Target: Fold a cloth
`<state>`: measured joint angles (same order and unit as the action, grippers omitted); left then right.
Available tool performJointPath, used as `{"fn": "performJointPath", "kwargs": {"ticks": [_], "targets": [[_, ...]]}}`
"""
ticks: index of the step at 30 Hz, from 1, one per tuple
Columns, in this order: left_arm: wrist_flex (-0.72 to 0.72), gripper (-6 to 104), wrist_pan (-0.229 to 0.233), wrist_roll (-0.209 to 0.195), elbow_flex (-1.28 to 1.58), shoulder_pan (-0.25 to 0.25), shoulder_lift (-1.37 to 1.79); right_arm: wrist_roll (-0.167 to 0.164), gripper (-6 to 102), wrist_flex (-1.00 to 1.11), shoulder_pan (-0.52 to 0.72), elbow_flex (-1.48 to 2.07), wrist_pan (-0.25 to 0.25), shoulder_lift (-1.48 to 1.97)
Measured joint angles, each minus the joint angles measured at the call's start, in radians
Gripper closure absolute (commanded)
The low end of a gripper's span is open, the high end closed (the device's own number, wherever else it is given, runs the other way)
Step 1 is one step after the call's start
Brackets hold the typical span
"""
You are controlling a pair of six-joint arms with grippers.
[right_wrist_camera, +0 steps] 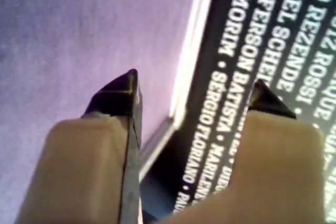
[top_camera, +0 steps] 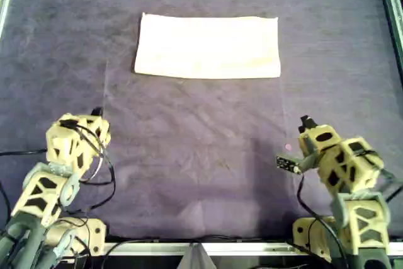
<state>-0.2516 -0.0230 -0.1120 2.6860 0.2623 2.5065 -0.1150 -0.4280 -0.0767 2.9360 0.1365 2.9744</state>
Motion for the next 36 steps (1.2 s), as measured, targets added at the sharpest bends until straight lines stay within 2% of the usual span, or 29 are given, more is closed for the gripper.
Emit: {"fn": "performJointPath", "kwargs": {"ticks": [4, 9, 15, 20, 22, 28, 36], "targets": [[0.095, 2, 0.000, 0.000, -0.002, 0.000, -0.152, 0.000, 14, 0.055, 0.000, 0.023, 0.000, -0.003], [0.112, 2, -0.012, 0.000, -0.107, 0.000, -0.472, 0.002, 14, 0.072, 0.000, 0.023, 0.000, -0.104], [0.117, 2, -0.009, 0.000, -0.419, 0.000, -0.831, 0.006, 13, 0.080, -0.008, -0.133, 0.006, -0.469], [0.117, 2, -0.011, 0.002, -0.597, 0.017, -0.960, 0.006, 13, 0.089, -0.009, -0.443, 0.008, -0.877], [0.117, 2, -0.014, 0.014, -0.653, 0.029, -1.003, 0.005, 13, 0.089, -0.009, -0.566, 0.008, -1.029], [0.117, 2, -0.006, 0.094, -0.847, 0.052, -1.137, -0.003, 14, 0.089, -0.008, -0.827, 0.008, -1.356], [0.120, 2, -0.002, 0.101, -0.994, 0.052, -1.299, 0.003, 14, 0.089, -0.071, -1.088, 0.003, -1.621]]}}
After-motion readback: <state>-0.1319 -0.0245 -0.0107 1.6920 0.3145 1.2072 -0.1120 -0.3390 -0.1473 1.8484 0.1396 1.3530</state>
